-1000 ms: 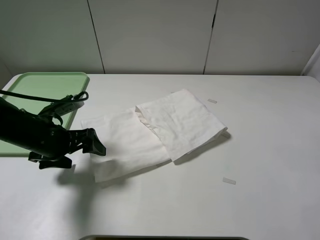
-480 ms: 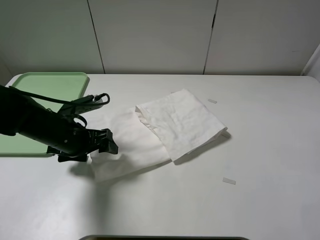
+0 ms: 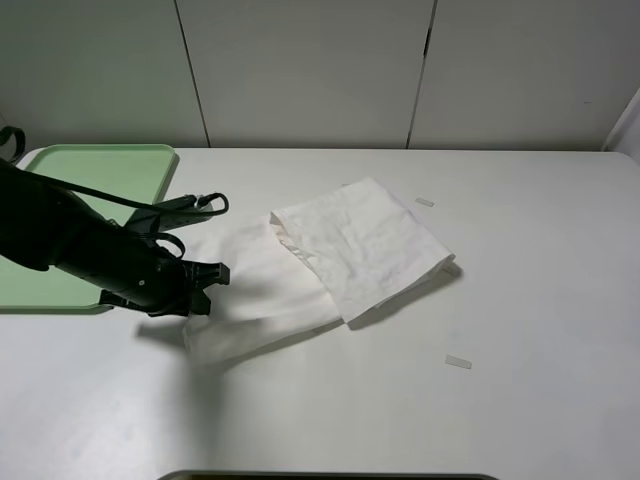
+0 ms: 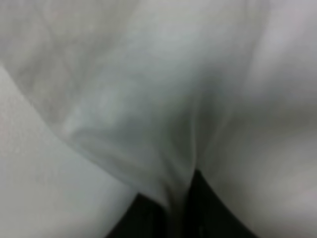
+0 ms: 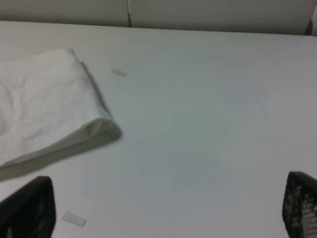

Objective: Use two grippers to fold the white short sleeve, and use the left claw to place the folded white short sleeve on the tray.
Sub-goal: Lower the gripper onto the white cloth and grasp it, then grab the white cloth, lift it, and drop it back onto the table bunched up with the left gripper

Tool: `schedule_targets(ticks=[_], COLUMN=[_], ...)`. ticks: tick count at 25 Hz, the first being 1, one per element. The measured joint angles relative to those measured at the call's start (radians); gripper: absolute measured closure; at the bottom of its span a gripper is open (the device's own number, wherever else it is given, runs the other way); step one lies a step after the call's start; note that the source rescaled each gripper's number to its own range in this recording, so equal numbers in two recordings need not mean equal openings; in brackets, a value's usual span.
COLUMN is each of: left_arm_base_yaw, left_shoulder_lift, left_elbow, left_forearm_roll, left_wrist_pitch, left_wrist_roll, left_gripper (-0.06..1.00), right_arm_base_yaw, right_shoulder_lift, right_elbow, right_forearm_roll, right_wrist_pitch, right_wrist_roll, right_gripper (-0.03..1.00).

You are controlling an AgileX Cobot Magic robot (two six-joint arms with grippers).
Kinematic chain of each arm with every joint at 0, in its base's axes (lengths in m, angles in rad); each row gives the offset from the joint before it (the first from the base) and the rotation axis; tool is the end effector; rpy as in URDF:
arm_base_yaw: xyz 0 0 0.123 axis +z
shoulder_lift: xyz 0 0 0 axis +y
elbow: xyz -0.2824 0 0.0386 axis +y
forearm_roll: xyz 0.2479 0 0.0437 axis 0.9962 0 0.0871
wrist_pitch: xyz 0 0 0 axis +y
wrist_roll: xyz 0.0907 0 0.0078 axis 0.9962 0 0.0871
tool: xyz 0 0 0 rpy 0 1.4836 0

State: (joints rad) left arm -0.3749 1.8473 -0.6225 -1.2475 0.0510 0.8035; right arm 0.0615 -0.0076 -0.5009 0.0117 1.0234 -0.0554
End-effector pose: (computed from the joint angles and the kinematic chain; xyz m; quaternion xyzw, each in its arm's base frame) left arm 0.2554 -0.1053 0.0826 -0.0286 0.9777 -0.1040 0.1804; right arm -0.0047 0.0006 0.2804 -0.0493 0.8396 0.0075 0.5409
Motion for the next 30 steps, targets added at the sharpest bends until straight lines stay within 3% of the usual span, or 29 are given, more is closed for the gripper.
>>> schedule_targets(ticks=[5,8,10,11,13,15,18,19,20,21,22,23,25,30], left_arm_base_yaw=[0.001,0.025,0.050,0.050,0.091,0.117,0.133,0.144,0.156,0.176,0.179,0.179,0.181,0.182], left_shoulder_lift=[-0.001,-0.006,-0.022,-0.022,-0.054,-0.068,-0.075,-0.080,-0.089,-0.110,-0.138,-0.144,-0.152,-0.154], left_elbow=[0.000,0.000,0.000,0.000,-0.008,-0.021,-0.034,-0.047,-0.069,-0.127,-0.219,-0.243,-0.290,-0.337], left_forearm_roll=[0.050,0.122,0.212,0.212,0.383,0.493,0.566,0.626,0.719,0.933,1.211,1.279,1.366,1.441], left_wrist_pitch=[0.027,0.082,0.128,0.128,0.180,0.205,0.238,0.260,0.294,0.333,0.461,0.483,0.525,0.574], left_wrist_roll=[-0.001,-0.014,-0.053,-0.053,-0.159,-0.205,-0.288,-0.321,-0.389,-0.471,-0.740,-0.783,-0.828,-0.858], left_gripper=[0.94,0.94,0.94,0.94,0.94,0.94,0.94,0.94,0.94,0.94,0.94,0.94,0.94,0.94], right_arm_base_yaw=[0.000,0.000,0.000,0.000,0.000,0.000,0.000,0.000,0.000,0.000,0.000,0.000,0.000,0.000], right_shoulder_lift=[0.000,0.000,0.000,0.000,0.000,0.000,0.000,0.000,0.000,0.000,0.000,0.000,0.000,0.000], right_elbow=[0.000,0.000,0.000,0.000,0.000,0.000,0.000,0.000,0.000,0.000,0.000,0.000,0.000,0.000], right_forearm_roll=[0.000,0.000,0.000,0.000,0.000,0.000,0.000,0.000,0.000,0.000,0.000,0.000,0.000,0.000], right_wrist_pitch=[0.000,0.000,0.000,0.000,0.000,0.000,0.000,0.000,0.000,0.000,0.000,0.000,0.000,0.000], right_wrist_roll=[0.000,0.000,0.000,0.000,0.000,0.000,0.000,0.000,0.000,0.000,0.000,0.000,0.000,0.000], right_gripper=[-0.03,-0.03,-0.03,-0.03,-0.03,-0.03,-0.03,-0.03,-0.03,-0.03,-0.03,-0.03,-0.03,-0.03])
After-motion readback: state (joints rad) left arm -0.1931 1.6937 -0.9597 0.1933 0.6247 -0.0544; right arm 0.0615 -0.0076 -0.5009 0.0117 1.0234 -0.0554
